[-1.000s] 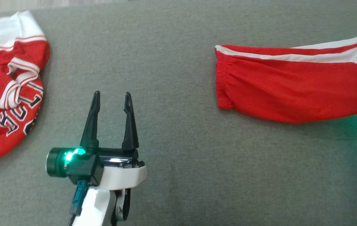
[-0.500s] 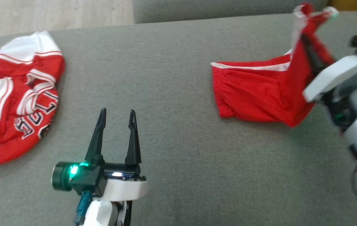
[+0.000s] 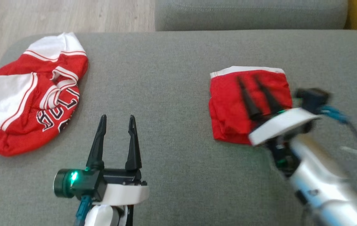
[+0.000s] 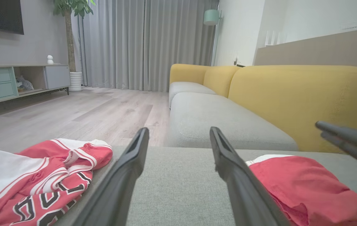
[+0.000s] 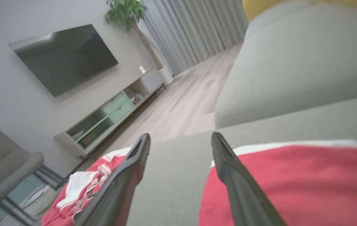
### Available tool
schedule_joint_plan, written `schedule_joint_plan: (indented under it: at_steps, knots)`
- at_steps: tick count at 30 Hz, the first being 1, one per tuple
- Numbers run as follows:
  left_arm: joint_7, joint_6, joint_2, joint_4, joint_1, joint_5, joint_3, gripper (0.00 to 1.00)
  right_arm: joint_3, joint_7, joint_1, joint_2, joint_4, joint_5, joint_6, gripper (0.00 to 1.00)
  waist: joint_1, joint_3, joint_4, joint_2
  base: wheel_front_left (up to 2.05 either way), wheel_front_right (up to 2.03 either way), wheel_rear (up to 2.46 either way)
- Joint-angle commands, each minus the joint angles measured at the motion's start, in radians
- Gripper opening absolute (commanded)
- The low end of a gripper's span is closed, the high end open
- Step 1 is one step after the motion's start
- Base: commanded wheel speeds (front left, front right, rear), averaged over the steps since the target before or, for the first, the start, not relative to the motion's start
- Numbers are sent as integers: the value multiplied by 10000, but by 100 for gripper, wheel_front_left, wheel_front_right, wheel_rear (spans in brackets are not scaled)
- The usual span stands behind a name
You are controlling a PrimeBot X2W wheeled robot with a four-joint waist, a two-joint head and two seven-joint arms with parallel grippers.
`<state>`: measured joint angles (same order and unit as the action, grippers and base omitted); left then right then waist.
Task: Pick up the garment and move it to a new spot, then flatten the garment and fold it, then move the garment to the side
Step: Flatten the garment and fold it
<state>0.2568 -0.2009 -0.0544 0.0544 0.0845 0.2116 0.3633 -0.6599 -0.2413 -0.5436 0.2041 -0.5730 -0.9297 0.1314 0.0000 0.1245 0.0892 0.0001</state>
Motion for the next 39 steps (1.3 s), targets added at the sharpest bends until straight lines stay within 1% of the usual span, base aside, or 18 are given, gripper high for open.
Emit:
schedule_joint_plan:
  at_steps: [1, 4, 7, 10, 12, 14, 17, 21, 25, 30, 39]
  knots:
    - [49, -64, 39, -398, 68, -1, -317, 100, 332, -168, 134, 247, 428, 195, -7, 100, 0, -151, -20, -1, 0, 0, 0]
    - [49, -110, 40, -534, -240, -55, -485, 100, 1716, -197, 969, 695, 1289, 1378, -7, 100, 0, -496, -128, -1, 0, 0, 0]
    - [49, -110, 40, -655, -706, -193, -684, 100, 3202, -200, 2360, 637, 2272, 2469, -7, 100, 0, -913, -260, -1, 0, 0, 0]
    - [49, 20, 40, -948, -1228, -446, -868, 100, 3935, -202, 3781, 582, 3048, 3601, -7, 100, 0, -1326, -386, -1, 0, 0, 0]
    - [49, 126, 40, -1101, -1634, -416, -1063, 100, 4269, -202, 4515, 390, 3459, 4011, -7, 100, 0, -1519, -471, -1, 0, 0, 0]
    - [49, 225, 40, -1099, -2019, -578, -1249, 100, 4441, -203, 5086, 273, 3783, 4472, -7, 100, 0, -1722, -551, -1, 0, 0, 0]
    - [49, 347, 40, -896, -2505, -869, -1463, 100, 4420, -203, 5770, 195, 4011, 5177, -7, 100, 0, -1989, -613, -1, 0, 0, 0]
    - [49, 361, 40, -490, -2972, -870, -1652, 100, 4652, -203, 6263, -103, 4187, 5728, -7, 100, 0, -2234, -666, -1, 0, 0, 0]
    - [49, 346, 41, -253, -3113, -753, -1768, 100, 4717, -204, 6418, -279, 4217, 6187, -7, 100, 0, -2349, -690, -1, 0, 0, 0]
    - [49, 353, 41, -89, -3100, -771, -1831, 100, 5040, -204, 6524, -602, 4096, 6645, -7, 100, 0, -2429, -738, -1, 0, 0, 0]
    - [49, 317, 41, 86, -2995, -690, -2014, 100, 5004, -204, 6547, -764, 3921, 7010, -7, 100, 0, -2467, -872, -1, 0, 0, 0]
